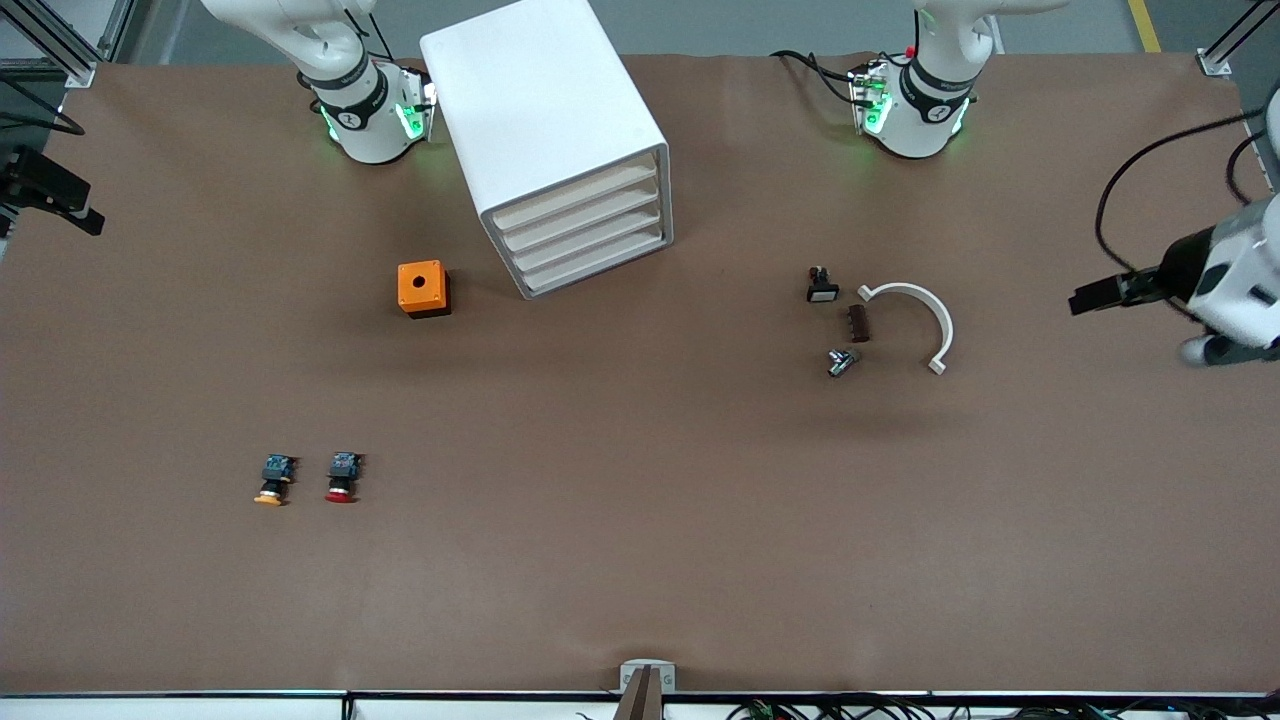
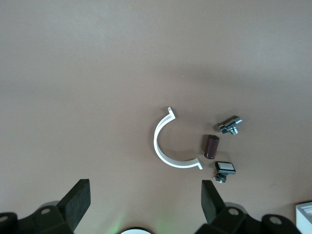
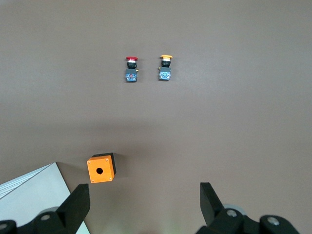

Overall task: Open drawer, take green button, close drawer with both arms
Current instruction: 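Reach the left gripper to the cabinet's drawer handle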

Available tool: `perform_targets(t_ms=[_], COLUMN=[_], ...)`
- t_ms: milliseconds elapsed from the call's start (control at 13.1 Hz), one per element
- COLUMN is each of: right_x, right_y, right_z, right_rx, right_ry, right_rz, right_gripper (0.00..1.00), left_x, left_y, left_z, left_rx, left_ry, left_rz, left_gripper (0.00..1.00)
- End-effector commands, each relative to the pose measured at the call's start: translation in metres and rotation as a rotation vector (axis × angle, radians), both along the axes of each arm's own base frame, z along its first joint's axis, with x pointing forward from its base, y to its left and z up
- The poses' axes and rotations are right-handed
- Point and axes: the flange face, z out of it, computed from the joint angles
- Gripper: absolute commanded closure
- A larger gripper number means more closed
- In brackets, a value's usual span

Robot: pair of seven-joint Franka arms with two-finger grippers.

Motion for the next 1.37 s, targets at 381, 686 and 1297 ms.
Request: perform_targets(t_ms=[381, 686, 1297], right_x=[-0.008, -0.008, -0.009], right_y=[0.0, 0.003, 0.003], right_z=[0.002, 0.002, 0.002], right_rx=[-0.007, -0.007, -0.007], right_ry=[-0.006, -0.003, 0.0], right_rz=[0.001, 0.006, 0.006], right_gripper=[0.0, 0.0, 0.0], left_x=[0.032, 0.026, 0.006], left_y=[-0.071, -0.148, -0.313], left_z=[-0.155, -0.199, -0.216], left_rx=[0.11, 0.221, 0.176], left_ry=[0.213, 0.251, 0.416], left_rz=[0.016, 0.122, 0.713], left_gripper=[0.0, 0.0, 0.0])
